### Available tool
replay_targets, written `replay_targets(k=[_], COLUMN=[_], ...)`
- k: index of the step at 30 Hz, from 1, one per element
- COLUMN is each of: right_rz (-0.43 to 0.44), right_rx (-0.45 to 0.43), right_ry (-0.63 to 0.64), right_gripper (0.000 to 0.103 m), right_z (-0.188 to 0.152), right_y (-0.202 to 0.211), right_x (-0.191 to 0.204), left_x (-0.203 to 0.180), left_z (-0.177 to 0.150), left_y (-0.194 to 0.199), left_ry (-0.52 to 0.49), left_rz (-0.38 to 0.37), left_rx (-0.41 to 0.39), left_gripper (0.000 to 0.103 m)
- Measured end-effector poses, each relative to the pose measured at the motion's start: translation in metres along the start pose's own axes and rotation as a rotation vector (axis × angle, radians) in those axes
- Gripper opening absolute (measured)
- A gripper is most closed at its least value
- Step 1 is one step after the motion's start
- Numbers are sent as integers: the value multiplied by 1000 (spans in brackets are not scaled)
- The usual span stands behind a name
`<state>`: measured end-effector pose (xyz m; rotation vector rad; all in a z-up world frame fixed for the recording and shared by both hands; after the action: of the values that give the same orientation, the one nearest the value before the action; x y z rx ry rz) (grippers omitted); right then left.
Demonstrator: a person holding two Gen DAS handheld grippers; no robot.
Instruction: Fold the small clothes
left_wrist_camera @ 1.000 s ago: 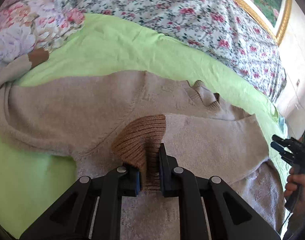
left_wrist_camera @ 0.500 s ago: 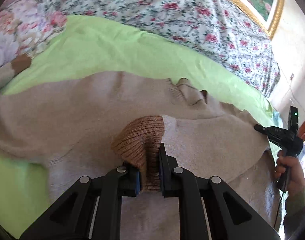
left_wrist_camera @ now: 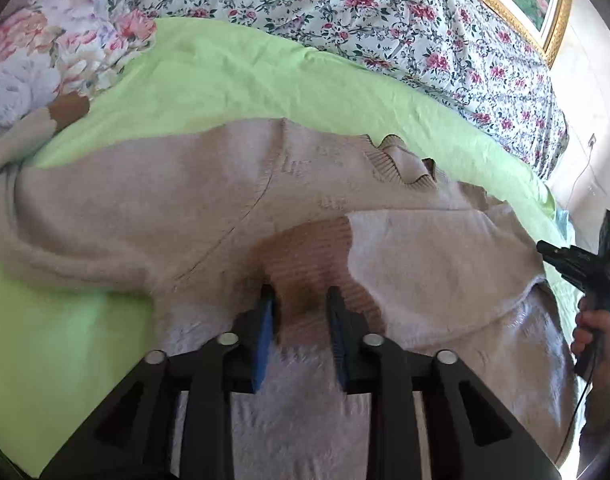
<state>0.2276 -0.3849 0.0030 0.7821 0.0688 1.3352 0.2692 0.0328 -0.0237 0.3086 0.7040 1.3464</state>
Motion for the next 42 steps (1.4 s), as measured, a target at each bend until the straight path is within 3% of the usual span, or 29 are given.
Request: replay_targets(k=[2, 7, 9, 11, 13, 14, 18, 20, 23, 25, 28, 30, 32, 37, 42], right_rz=[41, 153, 182, 217, 238, 256, 297, 296, 304, 310, 312, 321, 329, 353, 356], right_rx=[-10, 21, 36, 49, 65, 70, 69, 66, 70, 75, 88, 103, 124, 152, 169], right_ry=[3, 10, 1, -5, -17, -23, 3, 12, 10, 11, 8, -6, -22, -14, -23], right_gripper=[37, 39, 39, 39, 39, 39, 39, 39, 39, 39, 39, 39, 39, 39, 39], right_z=[-10, -47, -60, -73, -82, -86, -96, -97, -100, -102, -106, -111, -116, -128, -133], right_y=[15, 40, 47, 52, 55, 57, 70, 75, 80, 81, 79, 77, 74, 75, 75], right_x=[14, 53, 66, 80, 93, 99, 121, 125, 127, 128, 129, 129, 130, 137, 136], left_x=[6, 11, 8, 1, -7, -12, -14, -2, 25, 43, 66, 82, 102, 144, 187], left_z=[0, 3, 3, -1, -3, -2, 12, 14, 8, 9, 21, 37, 58, 100, 113], left_y=[7, 12, 6, -6, -13, -12, 13, 19, 26, 35, 49, 57, 60, 32, -24], left_ry=[16, 34, 31, 5, -42, -63, -55, -31, -28, -17, -13, -23, -40, -145, -209], left_rz=[-2, -7, -27, -52, -23, -18, -79, -67, 4, 36, 106, 189, 311, 550, 677], left_rx=[-8, 4, 37, 86, 89, 81, -3, 5, 19, 13, -25, -67, -99, -87, 37], left_gripper=[32, 35, 57, 58, 29, 4, 8, 11, 13, 22, 48, 72, 81, 81, 81])
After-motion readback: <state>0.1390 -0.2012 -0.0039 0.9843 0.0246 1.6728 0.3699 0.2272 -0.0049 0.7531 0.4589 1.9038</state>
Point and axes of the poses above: each gripper's, at about its wrist camera, not at the fingertips, and y roughly against the way its jaws point, x to its left, z to its top, the point moved 3 cm from there along -y, roughly the way its jaws point, and after that the axes turned 11 degrees about -x, right-handed, at the moved point
